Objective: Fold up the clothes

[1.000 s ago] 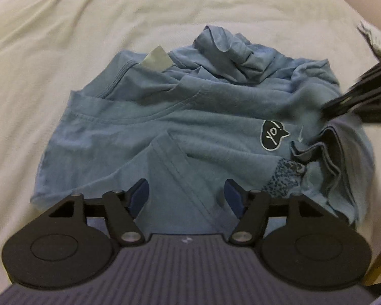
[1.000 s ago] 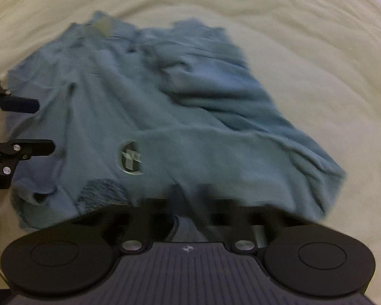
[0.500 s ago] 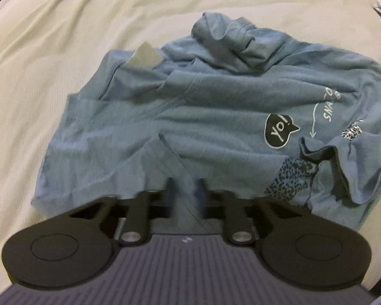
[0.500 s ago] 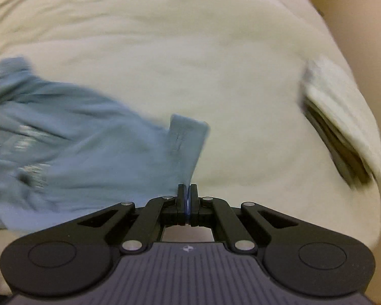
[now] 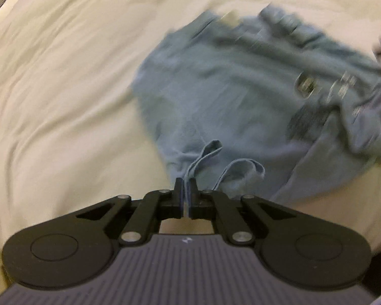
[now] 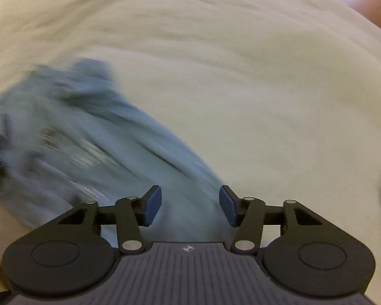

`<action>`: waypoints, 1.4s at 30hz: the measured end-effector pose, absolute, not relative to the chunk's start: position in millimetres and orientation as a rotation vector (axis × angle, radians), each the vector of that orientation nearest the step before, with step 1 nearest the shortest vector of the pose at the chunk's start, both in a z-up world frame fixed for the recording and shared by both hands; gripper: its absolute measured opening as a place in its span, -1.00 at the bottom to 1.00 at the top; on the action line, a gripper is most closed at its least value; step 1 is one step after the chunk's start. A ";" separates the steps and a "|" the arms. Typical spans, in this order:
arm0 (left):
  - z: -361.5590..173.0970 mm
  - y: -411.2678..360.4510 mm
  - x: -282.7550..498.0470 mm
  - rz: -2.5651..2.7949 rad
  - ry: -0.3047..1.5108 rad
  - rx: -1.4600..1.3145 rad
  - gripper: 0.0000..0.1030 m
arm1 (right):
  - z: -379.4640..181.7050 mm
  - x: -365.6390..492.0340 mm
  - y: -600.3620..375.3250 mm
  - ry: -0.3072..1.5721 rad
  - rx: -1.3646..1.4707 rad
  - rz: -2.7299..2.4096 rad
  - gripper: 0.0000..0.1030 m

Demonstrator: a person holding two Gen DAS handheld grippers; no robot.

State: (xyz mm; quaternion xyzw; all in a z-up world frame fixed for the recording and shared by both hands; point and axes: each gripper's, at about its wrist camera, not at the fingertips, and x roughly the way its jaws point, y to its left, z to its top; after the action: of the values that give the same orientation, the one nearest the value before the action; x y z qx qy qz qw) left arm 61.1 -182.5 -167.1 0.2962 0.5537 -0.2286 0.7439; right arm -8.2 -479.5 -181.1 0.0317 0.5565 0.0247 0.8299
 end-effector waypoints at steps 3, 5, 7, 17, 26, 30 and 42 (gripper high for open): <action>-168.1 -148.1 62.2 -0.429 1.285 0.684 -0.97 | -185.1 46.3 -451.5 1.112 0.031 0.200 0.32; -168.0 -131.4 70.0 -0.399 1.314 0.691 -0.85 | -191.6 79.0 -437.0 1.087 0.009 0.260 0.34; -161.9 -126.1 82.8 -0.401 1.284 0.668 -0.49 | -201.8 108.2 -428.6 1.078 0.003 0.306 0.37; -171.7 -211.9 179.2 -0.684 1.025 0.626 -0.14 | -249.5 176.6 -426.5 1.188 0.038 0.420 -0.73; -228.1 -287.9 236.7 -0.925 1.069 0.670 -0.23 | -192.4 147.3 -489.2 1.050 0.120 0.084 -0.93; -231.0 -293.9 235.0 -0.970 1.098 0.686 -0.93 | -187.4 132.9 -518.4 1.032 0.172 -0.054 -0.93; -111.0 -305.3 194.3 -1.002 0.831 0.565 -0.95 | -117.3 73.7 -561.7 0.864 0.185 -0.191 -0.95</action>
State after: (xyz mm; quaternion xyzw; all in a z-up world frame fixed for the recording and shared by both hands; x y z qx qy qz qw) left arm 194.3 -305.3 -111.0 0.2592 0.3814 -0.4600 0.7588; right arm 73.7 -561.7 -117.3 0.0895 0.4174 -0.0925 0.8996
